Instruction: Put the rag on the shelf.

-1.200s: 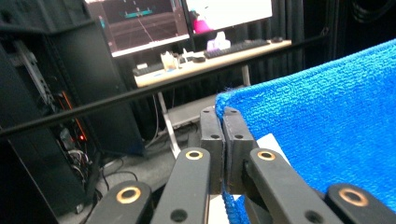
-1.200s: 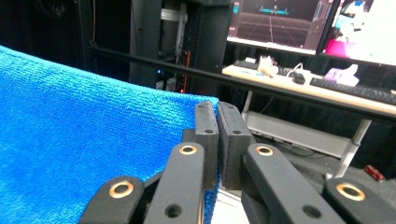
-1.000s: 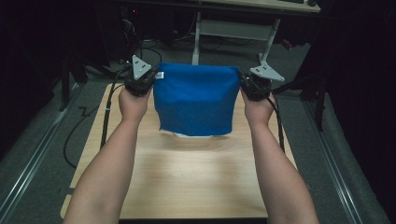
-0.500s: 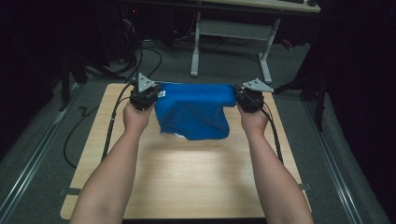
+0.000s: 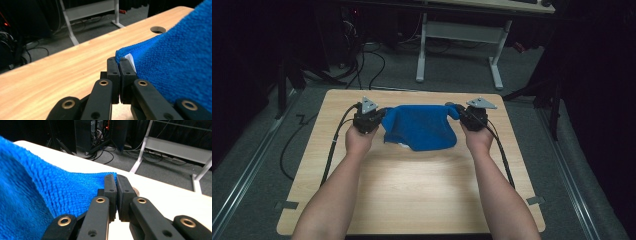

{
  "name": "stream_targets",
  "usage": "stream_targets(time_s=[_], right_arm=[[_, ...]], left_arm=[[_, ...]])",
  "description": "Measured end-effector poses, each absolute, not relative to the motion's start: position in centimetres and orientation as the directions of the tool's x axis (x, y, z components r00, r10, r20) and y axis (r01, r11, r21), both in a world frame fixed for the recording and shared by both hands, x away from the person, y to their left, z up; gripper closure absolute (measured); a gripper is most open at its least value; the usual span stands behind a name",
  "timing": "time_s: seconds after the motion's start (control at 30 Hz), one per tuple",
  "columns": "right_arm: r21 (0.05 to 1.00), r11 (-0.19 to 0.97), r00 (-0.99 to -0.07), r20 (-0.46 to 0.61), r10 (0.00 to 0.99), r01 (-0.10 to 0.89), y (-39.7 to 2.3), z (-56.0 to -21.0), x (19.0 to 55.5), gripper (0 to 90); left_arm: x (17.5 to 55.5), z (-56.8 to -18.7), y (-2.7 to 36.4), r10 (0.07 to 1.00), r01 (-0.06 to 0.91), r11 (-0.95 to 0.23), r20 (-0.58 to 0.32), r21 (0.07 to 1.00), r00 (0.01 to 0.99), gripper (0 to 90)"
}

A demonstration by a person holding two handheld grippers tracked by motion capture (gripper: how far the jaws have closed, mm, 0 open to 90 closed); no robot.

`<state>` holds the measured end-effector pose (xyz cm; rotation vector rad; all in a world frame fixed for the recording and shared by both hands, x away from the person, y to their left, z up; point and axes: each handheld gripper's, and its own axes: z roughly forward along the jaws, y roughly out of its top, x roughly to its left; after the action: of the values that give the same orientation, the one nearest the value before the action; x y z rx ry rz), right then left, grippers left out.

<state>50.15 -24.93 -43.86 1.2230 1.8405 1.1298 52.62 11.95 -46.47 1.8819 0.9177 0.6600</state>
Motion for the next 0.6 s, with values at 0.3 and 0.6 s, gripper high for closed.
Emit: stream_targets(time_s=[0.3, 0.6], right_arm=[[0.895, 0.202, -0.371, -0.044, 0.927, 0.397, -24.5, -45.3, 50.1, 87.7], [0.894, 0.175, -0.382, -0.004, 0.924, 0.413, -24.6, -46.5, 49.9, 87.7]], left_arm=[[52.1, -48.2, 11.6, 0.795, 0.352, -0.315, 0.042, 0.881, 0.605, 88.5], [51.3, -49.3, 11.3, 0.782, 0.364, -0.336, 0.043, 0.869, 0.621, 88.6]])
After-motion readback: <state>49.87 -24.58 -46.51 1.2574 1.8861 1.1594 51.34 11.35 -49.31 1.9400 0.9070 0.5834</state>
